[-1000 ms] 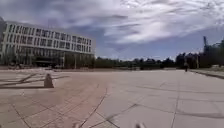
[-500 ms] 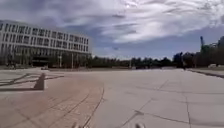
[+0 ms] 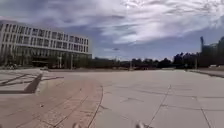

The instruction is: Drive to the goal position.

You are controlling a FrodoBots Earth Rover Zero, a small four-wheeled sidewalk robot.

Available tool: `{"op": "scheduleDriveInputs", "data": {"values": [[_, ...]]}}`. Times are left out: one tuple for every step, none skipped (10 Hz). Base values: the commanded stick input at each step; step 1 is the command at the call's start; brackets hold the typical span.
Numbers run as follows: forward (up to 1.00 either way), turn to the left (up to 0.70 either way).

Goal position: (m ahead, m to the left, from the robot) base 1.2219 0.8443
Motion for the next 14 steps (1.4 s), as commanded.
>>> {"op": "scheduleDriveInputs", "data": {"values": [[0.70, -0.08], [0.70, -0.11], [0.04, -0.01], [0.00, 0.00], [0.00, 0.00], [0.00, 0.00], [0.00, 0.00], [0.00, 0.00], [0.00, 0.00], [0.00, 0.00], [0.00, 0.00], [0.00, 0.00], [0.70, -0.12], [0.70, -0.12]]}}
